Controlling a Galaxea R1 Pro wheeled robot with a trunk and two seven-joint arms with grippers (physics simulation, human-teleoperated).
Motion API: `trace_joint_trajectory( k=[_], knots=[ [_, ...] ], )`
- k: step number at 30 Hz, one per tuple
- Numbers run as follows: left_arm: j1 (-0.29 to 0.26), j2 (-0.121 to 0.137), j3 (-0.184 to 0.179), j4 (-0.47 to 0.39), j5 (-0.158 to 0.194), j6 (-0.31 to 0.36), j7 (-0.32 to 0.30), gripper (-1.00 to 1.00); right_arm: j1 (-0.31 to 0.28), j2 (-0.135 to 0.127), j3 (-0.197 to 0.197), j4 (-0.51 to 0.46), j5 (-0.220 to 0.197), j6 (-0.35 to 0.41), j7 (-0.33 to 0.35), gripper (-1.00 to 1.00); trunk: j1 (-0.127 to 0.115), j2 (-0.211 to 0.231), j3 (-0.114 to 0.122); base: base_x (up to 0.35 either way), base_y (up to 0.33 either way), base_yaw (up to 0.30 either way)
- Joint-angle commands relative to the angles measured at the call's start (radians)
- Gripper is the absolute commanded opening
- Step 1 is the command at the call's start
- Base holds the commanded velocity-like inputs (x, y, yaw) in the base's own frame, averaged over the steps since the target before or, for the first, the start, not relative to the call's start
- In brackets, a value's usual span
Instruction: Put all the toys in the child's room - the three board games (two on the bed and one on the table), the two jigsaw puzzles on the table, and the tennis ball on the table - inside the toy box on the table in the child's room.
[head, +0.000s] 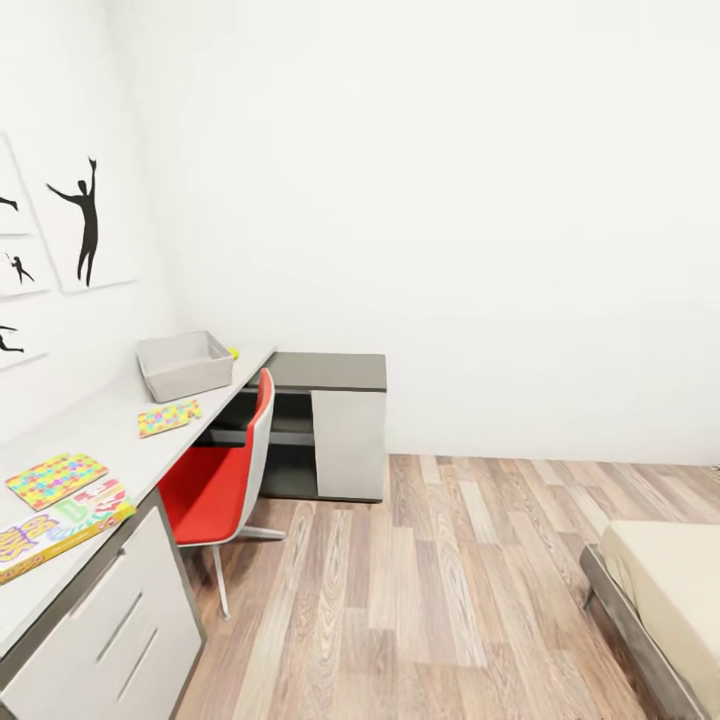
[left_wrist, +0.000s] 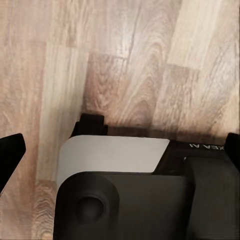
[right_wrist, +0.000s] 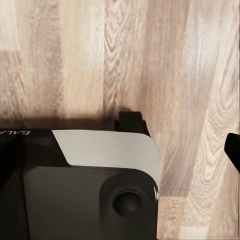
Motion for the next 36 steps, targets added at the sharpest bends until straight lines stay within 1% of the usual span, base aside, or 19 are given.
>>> trace_joint_trajectory(
  k=[1,2,7,8,10,11,13,14,17,20,22,23,25,26,28,31,33,34,36],
  knots=[
    [-0.021,-0.001,0.002,-0.002,0.011,0.021,-0.002,1.00,-0.018,0.001,0.000,-0.003,0.000,0.022,-0.007,1.00,0.000,-0.001,-0.001,0.000,0.000,-0.133],
    [-0.021,-0.001,0.002,-0.002,0.011,0.021,-0.002,1.00,-0.018,0.001,0.000,-0.003,0.000,0.022,-0.007,1.00,0.000,-0.001,-0.001,0.000,0.000,-0.133],
    [-0.103,-0.011,0.003,-0.003,0.014,0.098,-0.003,1.00,-0.089,0.006,0.000,-0.005,-0.001,0.072,-0.016,1.00,0.000,-0.001,-0.001,0.000,0.000,-0.114],
    [-0.103,-0.011,0.003,-0.003,0.014,0.098,-0.003,1.00,-0.089,0.006,0.000,-0.005,-0.001,0.072,-0.016,1.00,0.000,-0.001,-0.001,0.000,0.000,-0.102],
    [-0.145,-0.019,0.003,-0.006,0.015,0.135,-0.003,1.00,-0.125,0.008,-0.001,-0.006,-0.001,0.104,-0.018,1.00,0.000,-0.001,-0.001,0.000,0.000,-0.084],
    [-0.145,-0.019,0.003,-0.006,0.015,0.135,-0.003,1.00,-0.125,0.008,-0.001,-0.006,-0.001,0.104,-0.018,1.00,0.000,-0.001,-0.001,0.000,0.000,-0.077],
    [-0.187,-0.026,0.003,-0.015,0.016,0.166,-0.001,1.00,-0.165,0.009,-0.001,-0.007,-0.003,0.144,-0.020,1.00,0.000,-0.001,-0.001,0.000,0.000,-0.055],
    [-0.187,-0.026,0.003,-0.015,0.016,0.166,-0.001,1.00,-0.165,0.009,-0.001,-0.007,-0.003,0.144,-0.020,1.00,0.000,-0.001,-0.001,0.000,0.000,-0.049],
    [-0.243,-0.041,0.004,-0.033,0.017,0.205,0.002,1.00,-0.230,0.010,-0.002,-0.008,-0.004,0.209,-0.021,1.00,0.000,-0.001,-0.001,0.000,0.000,-0.032],
    [-0.259,-0.048,0.004,-0.041,0.018,0.217,0.003,1.00,-0.251,0.011,-0.002,-0.008,-0.005,0.228,-0.021,1.00,0.000,-0.001,-0.001,0.000,0.000,-0.022],
    [-0.290,-0.065,0.004,-0.058,0.027,0.239,0.005,1.00,-0.293,0.011,-0.002,-0.009,-0.006,0.259,-0.020,1.00,0.000,-0.001,-0.001,0.000,0.000,-0.014],
    [-0.290,-0.065,0.004,-0.058,0.027,0.239,0.005,1.00,-0.293,0.011,-0.002,-0.009,-0.006,0.259,-0.020,1.00,0.000,-0.001,-0.001,0.000,0.000,-0.013],
    [-0.317,-0.084,0.004,-0.082,0.045,0.258,0.008,1.00,-0.333,0.011,-0.003,-0.009,-0.007,0.280,-0.019,1.00,0.000,-0.001,-0.001,0.000,0.000,-0.009],
    [-0.317,-0.084,0.004,-0.082,0.045,0.258,0.008,1.00,-0.333,0.011,-0.003,-0.009,-0.007,0.280,-0.019,1.00,0.000,-0.001,-0.001,0.000,0.000,-0.008],
    [-0.339,-0.099,0.004,-0.115,0.072,0.277,0.013,1.00,-0.369,0.012,-0.003,-0.009,-0.008,0.293,-0.018,1.00,0.000,-0.001,-0.001,0.000,0.000,-0.006],
    [-0.349,-0.106,0.003,-0.134,0.088,0.288,0.017,1.00,-0.386,0.012,-0.003,-0.009,-0.009,0.298,-0.017,1.00,0.000,-0.001,-0.001,0.000,0.000,-0.005],
    [-0.364,-0.116,0.003,-0.181,0.123,0.309,0.022,1.00,-0.421,0.012,-0.004,-0.010,-0.009,0.305,-0.016,1.00,0.000,-0.001,-0.001,0.000,0.000,-0.003],
    [-0.364,-0.116,0.003,-0.181,0.123,0.309,0.022,1.00,-0.421,0.012,-0.004,-0.010,-0.009,0.305,-0.016,1.00,0.000,-0.001,-0.001,0.000,0.000,-0.003],
    [-0.375,-0.124,0.003,-0.232,0.160,0.325,0.026,1.00,-0.454,0.009,-0.005,-0.016,-0.010,0.310,-0.015,1.00,0.000,-0.001,-0.001,0.000,0.000,-0.002]
  ],
)
